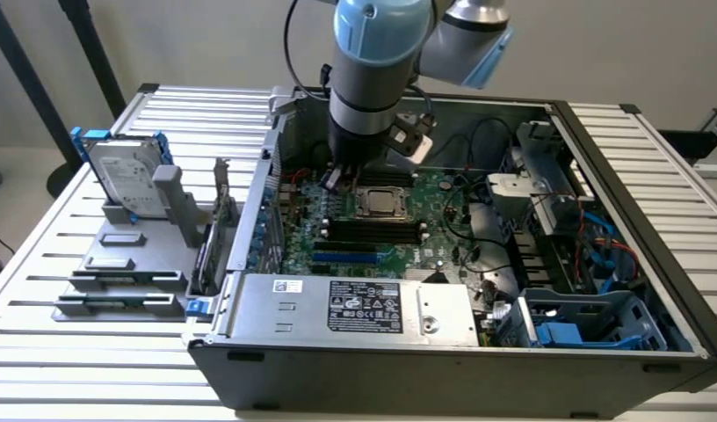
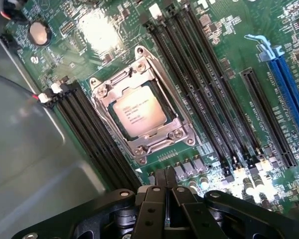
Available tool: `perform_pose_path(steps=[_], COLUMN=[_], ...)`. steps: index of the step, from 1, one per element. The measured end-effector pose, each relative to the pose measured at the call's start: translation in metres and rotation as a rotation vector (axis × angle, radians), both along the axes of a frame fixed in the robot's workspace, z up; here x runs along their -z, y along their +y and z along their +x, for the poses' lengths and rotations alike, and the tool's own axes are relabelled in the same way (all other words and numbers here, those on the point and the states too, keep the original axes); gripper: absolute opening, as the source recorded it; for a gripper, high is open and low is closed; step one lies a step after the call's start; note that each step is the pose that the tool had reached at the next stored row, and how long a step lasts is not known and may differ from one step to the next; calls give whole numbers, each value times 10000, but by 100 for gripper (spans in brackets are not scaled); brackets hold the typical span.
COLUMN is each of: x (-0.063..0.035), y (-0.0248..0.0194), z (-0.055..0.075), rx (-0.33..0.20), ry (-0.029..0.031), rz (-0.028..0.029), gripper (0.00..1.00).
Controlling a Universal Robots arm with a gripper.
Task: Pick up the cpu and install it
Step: 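Install the first cpu locking lever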
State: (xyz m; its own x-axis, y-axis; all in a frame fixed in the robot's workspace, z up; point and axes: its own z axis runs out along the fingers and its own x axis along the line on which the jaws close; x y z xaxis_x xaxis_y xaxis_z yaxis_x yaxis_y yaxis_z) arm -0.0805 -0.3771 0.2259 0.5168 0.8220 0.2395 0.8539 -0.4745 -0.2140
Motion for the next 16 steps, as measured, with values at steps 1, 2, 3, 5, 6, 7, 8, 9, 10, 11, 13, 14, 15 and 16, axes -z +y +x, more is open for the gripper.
perform_pose_path(steps=[1, 2, 3, 5, 6, 7, 8, 9, 10, 11, 13, 14, 15, 16], x=[0, 0, 0, 0, 0, 0, 0, 0, 0, 0, 0, 0, 0, 0], y=[7, 13, 15, 16, 17, 17, 17, 17, 18, 19, 23, 24, 26, 28], z=[0, 0, 0, -1, -1, -1, -1, -1, -1, 0, 0, -1, -1, -1], rx=[-96, -204, -302, -517, -629, -738, -848, -970, -1080, -1189, -1376, -1384, -1385, -1384], ry=[0, 0, -1, -21, -43, -67, -102, -144, -184, -219, -243, -244, -243, -243], rz=[-23, -50, -84, -160, -192, -224, -249, -273, -287, -301, -324, -325, -325, -325], gripper=[11, 11, 11, 11, 11, 11, 11, 11, 11, 11, 11, 11, 11, 11])
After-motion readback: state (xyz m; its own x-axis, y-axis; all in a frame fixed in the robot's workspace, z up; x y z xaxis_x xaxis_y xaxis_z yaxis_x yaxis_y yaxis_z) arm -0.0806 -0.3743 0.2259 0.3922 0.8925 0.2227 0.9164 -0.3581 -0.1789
